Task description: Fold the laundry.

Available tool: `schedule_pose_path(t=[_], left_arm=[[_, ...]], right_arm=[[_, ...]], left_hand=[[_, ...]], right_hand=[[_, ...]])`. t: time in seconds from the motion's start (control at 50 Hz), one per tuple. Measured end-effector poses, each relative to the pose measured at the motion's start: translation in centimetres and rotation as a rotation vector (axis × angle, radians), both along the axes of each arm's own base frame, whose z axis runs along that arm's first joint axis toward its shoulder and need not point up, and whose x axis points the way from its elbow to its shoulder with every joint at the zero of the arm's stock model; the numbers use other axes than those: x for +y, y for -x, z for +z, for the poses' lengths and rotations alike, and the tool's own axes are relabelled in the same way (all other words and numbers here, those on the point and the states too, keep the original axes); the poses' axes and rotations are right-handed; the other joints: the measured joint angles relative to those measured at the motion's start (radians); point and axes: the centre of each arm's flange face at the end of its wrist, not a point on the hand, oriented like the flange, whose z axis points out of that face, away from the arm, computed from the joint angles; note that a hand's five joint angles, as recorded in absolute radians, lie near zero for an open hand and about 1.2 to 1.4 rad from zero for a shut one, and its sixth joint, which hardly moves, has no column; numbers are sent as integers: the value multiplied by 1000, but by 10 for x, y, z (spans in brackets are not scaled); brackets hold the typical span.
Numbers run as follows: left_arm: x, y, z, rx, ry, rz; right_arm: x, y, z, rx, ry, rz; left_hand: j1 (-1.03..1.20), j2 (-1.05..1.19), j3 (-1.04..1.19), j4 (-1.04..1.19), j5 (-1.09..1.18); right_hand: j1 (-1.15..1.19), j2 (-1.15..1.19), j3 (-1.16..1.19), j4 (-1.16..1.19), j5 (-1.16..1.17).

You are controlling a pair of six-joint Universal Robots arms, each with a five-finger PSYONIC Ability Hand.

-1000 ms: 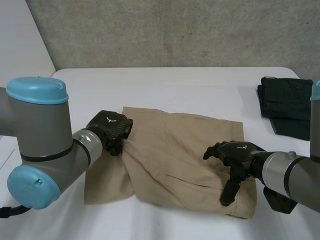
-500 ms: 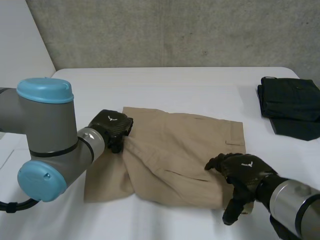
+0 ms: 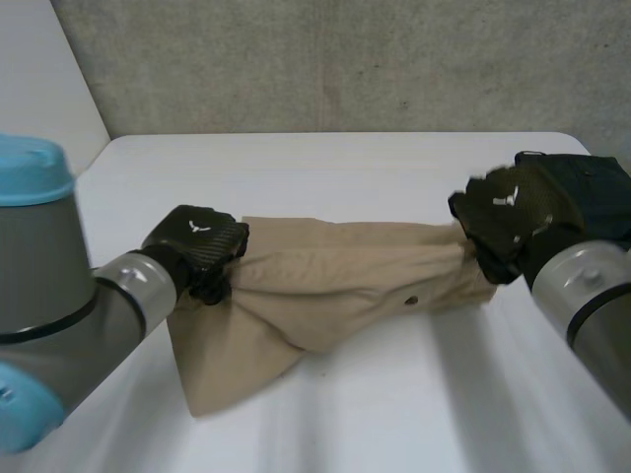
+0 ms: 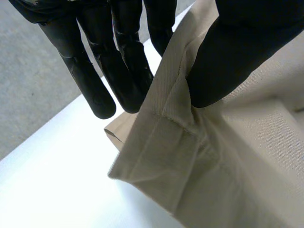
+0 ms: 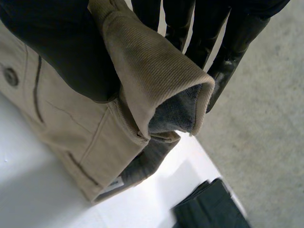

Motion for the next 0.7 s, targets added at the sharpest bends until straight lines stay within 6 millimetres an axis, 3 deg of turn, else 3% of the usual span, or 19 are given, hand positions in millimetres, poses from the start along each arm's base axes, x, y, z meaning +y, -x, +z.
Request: schedule_pose_path(t=[0.1,0.22,0.34,0.42,0.46,0.54,0.58,0.6,0.62,0.64,0.7], left_arm=[[15,-8,5,0,8,-4],[16,-10,-12,-27,-32,0],[-12,-1,-44,-47,-62,18],[-33,7,-50,-32,-28,25],[-52,16,-48,-12,37,25],[-85,31,-30,23,199,22],[-90,33,-25,30,233,22],[-100,37,-14,46,308,26],[-120,44,15,85,484,44],[-123,46,21,94,520,49],[-138,50,64,164,753,87]], right_arm=[[7,-2,19,61,-21,45],[-1,-8,2,119,-139,62],[-30,-23,-40,170,-258,63],[-48,-32,-52,161,-252,58],[-67,-42,-52,129,-196,54],[-97,-58,-34,47,-39,48],[-103,-60,-29,30,-4,47],[-114,-66,-16,-14,81,45],[-132,-76,15,-101,253,42],[-134,-77,21,-115,282,42],[-147,-85,66,-226,505,41]], left_hand=[[0,0,0,0,0],[0,0,0,0,0],[0,0,0,0,0],[0,0,0,0,0],[0,0,1,0,0],[0,0,2,0,0],[0,0,2,0,0],[0,0,2,0,0],[0,1,2,1,0],[0,1,2,1,0],[0,1,2,1,0]], right_hand=[[0,0,0,0,0],[7,0,0,9,2],[7,0,0,22,2],[15,0,0,32,2],[15,0,0,32,2],[17,0,16,32,5],[16,0,18,32,8],[17,0,18,32,9],[17,0,18,32,10],[17,0,18,32,11],[17,0,18,32,11]])
